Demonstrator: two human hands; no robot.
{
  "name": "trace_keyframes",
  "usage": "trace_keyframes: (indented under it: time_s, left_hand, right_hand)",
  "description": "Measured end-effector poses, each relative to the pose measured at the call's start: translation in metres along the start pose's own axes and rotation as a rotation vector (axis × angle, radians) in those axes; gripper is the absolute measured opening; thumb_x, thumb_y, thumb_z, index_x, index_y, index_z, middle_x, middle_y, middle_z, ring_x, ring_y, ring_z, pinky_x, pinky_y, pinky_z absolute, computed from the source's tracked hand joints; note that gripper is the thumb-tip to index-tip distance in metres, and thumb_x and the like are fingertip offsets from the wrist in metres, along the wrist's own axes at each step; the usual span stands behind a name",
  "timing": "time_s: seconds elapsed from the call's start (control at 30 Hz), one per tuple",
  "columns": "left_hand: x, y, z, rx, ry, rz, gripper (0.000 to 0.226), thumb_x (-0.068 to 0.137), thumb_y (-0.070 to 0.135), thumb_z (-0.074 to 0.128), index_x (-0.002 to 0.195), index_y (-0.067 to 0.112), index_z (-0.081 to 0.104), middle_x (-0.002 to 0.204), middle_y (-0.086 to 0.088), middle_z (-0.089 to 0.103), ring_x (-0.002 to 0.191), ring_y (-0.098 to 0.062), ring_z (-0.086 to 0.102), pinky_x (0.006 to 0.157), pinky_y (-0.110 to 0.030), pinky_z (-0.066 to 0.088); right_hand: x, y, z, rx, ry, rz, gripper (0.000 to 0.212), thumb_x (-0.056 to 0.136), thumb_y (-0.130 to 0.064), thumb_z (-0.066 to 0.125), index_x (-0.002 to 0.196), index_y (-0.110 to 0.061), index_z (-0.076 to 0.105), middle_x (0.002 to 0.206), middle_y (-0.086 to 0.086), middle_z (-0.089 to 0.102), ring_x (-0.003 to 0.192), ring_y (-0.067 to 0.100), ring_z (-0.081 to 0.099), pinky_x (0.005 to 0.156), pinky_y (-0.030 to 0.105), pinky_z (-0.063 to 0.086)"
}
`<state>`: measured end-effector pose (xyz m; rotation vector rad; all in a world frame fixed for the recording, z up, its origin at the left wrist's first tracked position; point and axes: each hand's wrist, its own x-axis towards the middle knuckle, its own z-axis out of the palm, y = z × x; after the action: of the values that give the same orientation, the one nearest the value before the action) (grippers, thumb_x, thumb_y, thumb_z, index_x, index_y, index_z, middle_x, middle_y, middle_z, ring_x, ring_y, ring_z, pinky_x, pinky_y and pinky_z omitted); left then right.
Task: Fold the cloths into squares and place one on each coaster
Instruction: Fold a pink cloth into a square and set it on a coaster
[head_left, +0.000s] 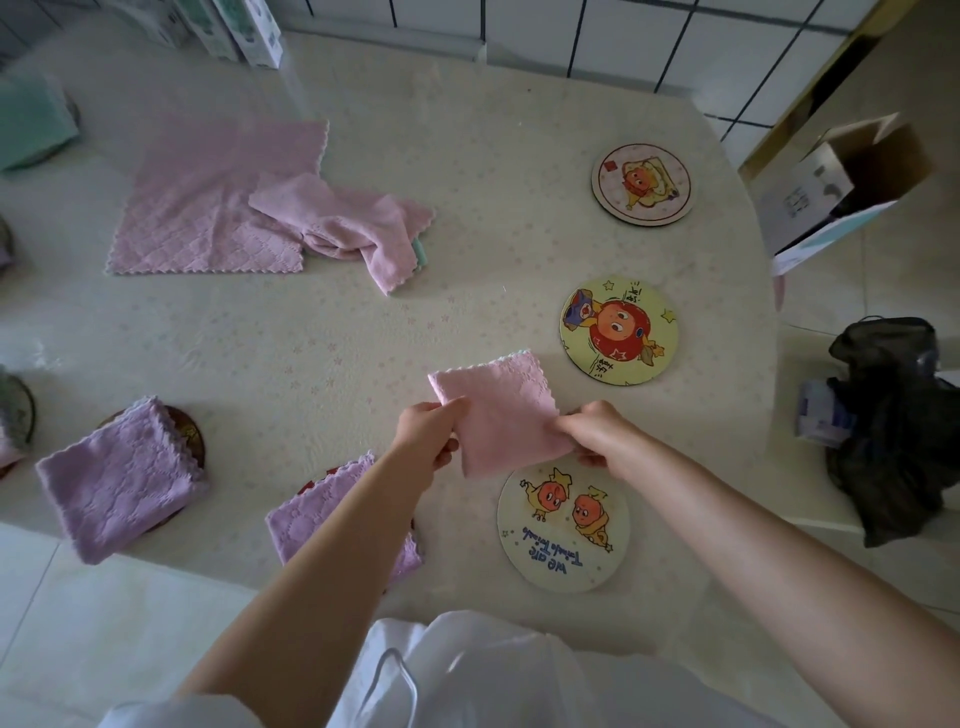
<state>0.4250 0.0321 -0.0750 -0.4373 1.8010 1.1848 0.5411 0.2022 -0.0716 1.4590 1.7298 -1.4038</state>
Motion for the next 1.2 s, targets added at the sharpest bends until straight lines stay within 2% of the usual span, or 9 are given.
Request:
trace_keyframes:
  time_s: [0.13,0.33,0.47,0.57,0.7,0.83,0.97,1.1,1.2]
  left_hand:
    - [-0.015,-0.015,0.002,-0.010,-0.080,-0.012,0.019,0.085,0.020,0.066,0.092,0.002,0.066,0.080,-0.010,0.059,0.054,-0.015,0.046,0.047,-0.025,0.036]
    - [-0.041,-0.052,0.013,-0.042,-0.185,0.022,0.017,0.085,0.017,0.068,0.099,0.007,0.067,0.084,-0.008,0.067,0.066,-0.018,0.054,0.061,-0.025,0.046]
    - [-0.054,-0.080,0.020,-0.013,-0.238,-0.010,0.015,0.085,0.013,0.067,0.100,0.007,0.068,0.083,-0.006,0.067,0.064,-0.016,0.058,0.062,-0.024,0.052]
    - [-0.062,-0.099,0.026,-0.004,-0.233,-0.028,0.010,0.087,0.008,0.064,0.097,0.006,0.066,0.078,-0.006,0.064,0.058,-0.015,0.054,0.057,-0.023,0.053]
    - [-0.065,-0.112,0.030,0.063,-0.153,-0.003,0.004,0.088,0.009,0.064,0.089,0.006,0.066,0.074,-0.007,0.065,0.055,-0.016,0.060,0.053,-0.025,0.053]
    - [-0.067,-0.113,0.031,0.126,-0.112,0.048,0.006,0.088,0.010,0.064,0.084,0.006,0.063,0.071,-0.008,0.063,0.053,-0.015,0.060,0.054,-0.025,0.051]
    - [-0.064,-0.116,0.029,0.206,-0.060,0.077,0.014,0.086,0.014,0.068,0.086,0.001,0.066,0.077,-0.014,0.068,0.059,-0.019,0.065,0.053,-0.025,0.052]
    - [-0.060,-0.118,0.027,0.360,0.019,0.139,0.016,0.083,0.021,0.069,0.077,0.006,0.068,0.069,-0.011,0.072,0.057,-0.018,0.066,0.060,-0.029,0.057]
    - [-0.057,-0.115,0.023,0.474,0.068,0.191,0.016,0.081,0.025,0.068,0.076,0.010,0.066,0.061,-0.005,0.071,0.057,-0.017,0.066,0.066,-0.032,0.059]
  right_hand:
    - [-0.017,0.020,-0.008,0.167,-0.041,-0.022,0.020,0.086,-0.024,0.060,0.100,-0.011,0.055,0.100,0.009,0.063,0.085,0.023,0.065,0.072,0.033,0.059]
    - [-0.039,0.081,-0.015,0.334,-0.007,-0.147,0.026,0.088,-0.025,0.063,0.109,-0.012,0.054,0.108,0.008,0.060,0.096,0.024,0.063,0.080,0.038,0.057]
    - [-0.047,0.121,-0.012,0.506,0.033,-0.121,0.020,0.086,-0.018,0.067,0.103,-0.009,0.060,0.104,0.011,0.065,0.087,0.024,0.063,0.067,0.033,0.053]
    - [-0.052,0.140,-0.006,0.549,0.066,-0.100,0.012,0.086,-0.010,0.066,0.097,-0.008,0.062,0.095,0.012,0.065,0.078,0.022,0.062,0.066,0.031,0.052]
    - [-0.050,0.154,-0.001,0.482,0.140,-0.116,0.016,0.084,-0.009,0.067,0.100,-0.006,0.065,0.093,0.012,0.066,0.079,0.021,0.063,0.066,0.030,0.054]
    - [-0.049,0.156,-0.001,0.363,0.205,-0.156,0.009,0.081,-0.012,0.070,0.089,-0.014,0.066,0.089,0.008,0.068,0.076,0.017,0.064,0.064,0.030,0.055]
    - [-0.047,0.161,-0.002,0.192,0.261,-0.158,0.010,0.075,-0.022,0.075,0.076,-0.021,0.065,0.080,-0.001,0.069,0.077,0.020,0.067,0.074,0.040,0.058]
    - [-0.052,0.158,-0.005,-0.041,0.326,-0.218,0.015,0.077,-0.029,0.075,0.080,-0.019,0.064,0.078,-0.004,0.065,0.079,0.019,0.063,0.072,0.026,0.046]
    - [-0.054,0.154,-0.007,-0.174,0.345,-0.258,0.017,0.079,-0.028,0.073,0.084,-0.015,0.064,0.079,-0.002,0.063,0.082,0.019,0.060,0.067,0.024,0.037]
